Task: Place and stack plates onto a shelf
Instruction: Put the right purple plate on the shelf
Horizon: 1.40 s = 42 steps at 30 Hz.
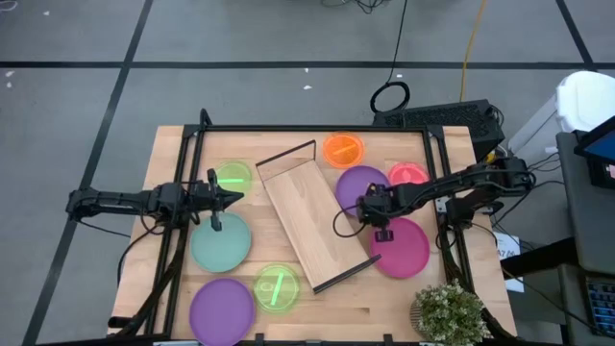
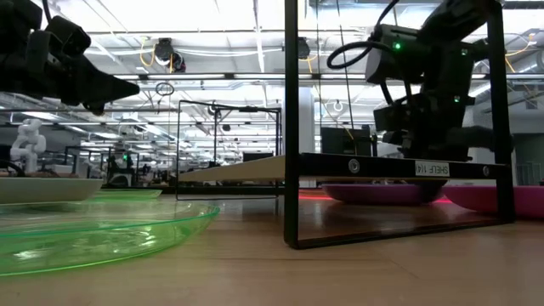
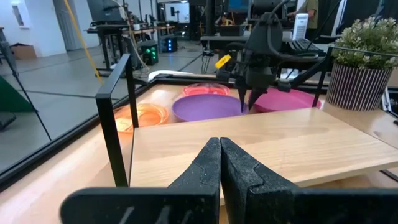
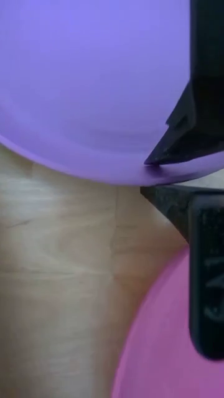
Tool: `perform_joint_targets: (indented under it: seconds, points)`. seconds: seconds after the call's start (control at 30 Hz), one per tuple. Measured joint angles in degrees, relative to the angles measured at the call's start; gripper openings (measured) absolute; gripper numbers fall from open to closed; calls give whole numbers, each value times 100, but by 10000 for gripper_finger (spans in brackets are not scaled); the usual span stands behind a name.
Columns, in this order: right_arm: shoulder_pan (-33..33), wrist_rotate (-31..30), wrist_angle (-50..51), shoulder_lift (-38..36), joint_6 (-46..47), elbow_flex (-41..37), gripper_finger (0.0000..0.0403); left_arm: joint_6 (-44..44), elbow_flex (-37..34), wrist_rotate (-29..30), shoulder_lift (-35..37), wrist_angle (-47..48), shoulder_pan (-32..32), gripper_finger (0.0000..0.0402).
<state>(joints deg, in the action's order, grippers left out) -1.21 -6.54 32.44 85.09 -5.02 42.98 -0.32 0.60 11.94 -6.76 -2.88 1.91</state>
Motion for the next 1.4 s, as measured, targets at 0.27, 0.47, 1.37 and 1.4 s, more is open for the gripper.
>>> perform_joint_targets:
  seconds: [0.27, 0.47, 1.37, 1.4]
  points:
    - [-112, -485, 38, -127, 83, -58, 9, 0, -2, 1, -5, -14, 0, 1]
    - [-224, -556, 34, -565, 92, -61, 3, 2, -2, 0, -5, -19, 0, 1]
    - [-680, -1160, 1267, -656, -194, 2424, 0, -35, -2, 0, -5, -22, 0, 1]
    - [-696, -1161, 1320, -586, -256, 2537, 0, -43, -2, 0, -5, -23, 2, 1]
